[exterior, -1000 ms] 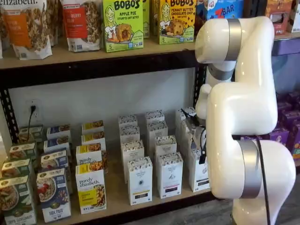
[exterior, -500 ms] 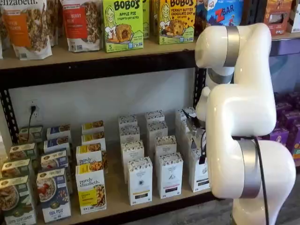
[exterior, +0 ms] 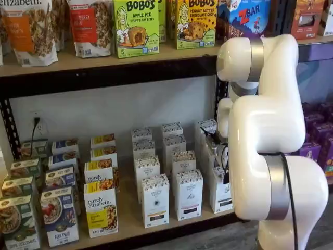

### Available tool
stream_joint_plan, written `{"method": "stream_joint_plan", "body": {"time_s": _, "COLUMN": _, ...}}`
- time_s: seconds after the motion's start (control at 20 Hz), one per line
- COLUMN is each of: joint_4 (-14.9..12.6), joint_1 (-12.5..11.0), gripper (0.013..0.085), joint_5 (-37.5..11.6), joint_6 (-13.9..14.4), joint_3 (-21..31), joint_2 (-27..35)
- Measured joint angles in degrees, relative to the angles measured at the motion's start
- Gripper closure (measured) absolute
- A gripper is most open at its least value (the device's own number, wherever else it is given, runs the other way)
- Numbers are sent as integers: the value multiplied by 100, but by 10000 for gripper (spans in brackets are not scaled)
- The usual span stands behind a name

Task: Pick up the white box with a green strip in the middle, on the bottom shelf, the sixth box from the left

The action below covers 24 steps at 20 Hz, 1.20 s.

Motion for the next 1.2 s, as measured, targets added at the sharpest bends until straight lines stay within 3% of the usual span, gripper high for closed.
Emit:
{"method": "stream_joint_plan", "body": {"time_s": 0.2, "joint_4": -327, "joint_1": -3, "gripper": 130, "joint_5": -44, "joint_6": 294, "joint_3": -76, "joint_2": 108}}
{"method": "stream_joint_plan", "body": {"time_s": 0.35, "joint_4": -401, "joint_1": -16, "gripper": 130, "joint_5": -101, "joint_6": 350, "joint_3": -84, "joint_2": 139}}
{"method": "stream_joint_plan", "body": {"time_s": 0.75, "joint_4": -532, "joint_1": -30, "gripper": 370, "joint_5": -68, "joint_6": 456, "joint_3": -75, "joint_2": 120}}
{"method": "stream_joint_plan", "body": {"time_s": 0.85, "joint_4": -577, "joint_1": -27, "gripper": 370, "joint_5": -118, "joint_6": 500, "joint_3": -39, "joint_2": 101}}
{"method": "stream_joint_plan", "body": {"time_s": 1.05, "joint_4": -958, "joint_1": -31, "gripper": 370, "joint_5": -257, "joint_6": 846, "joint_3": 57, "joint_2": 57}}
{"method": "stream_joint_plan", "body": {"time_s": 1.2, "joint_4": -915, "joint_1": -24, "gripper": 450, "joint_5": -354, "joint_6": 820, "joint_3": 148, "joint_2": 18}}
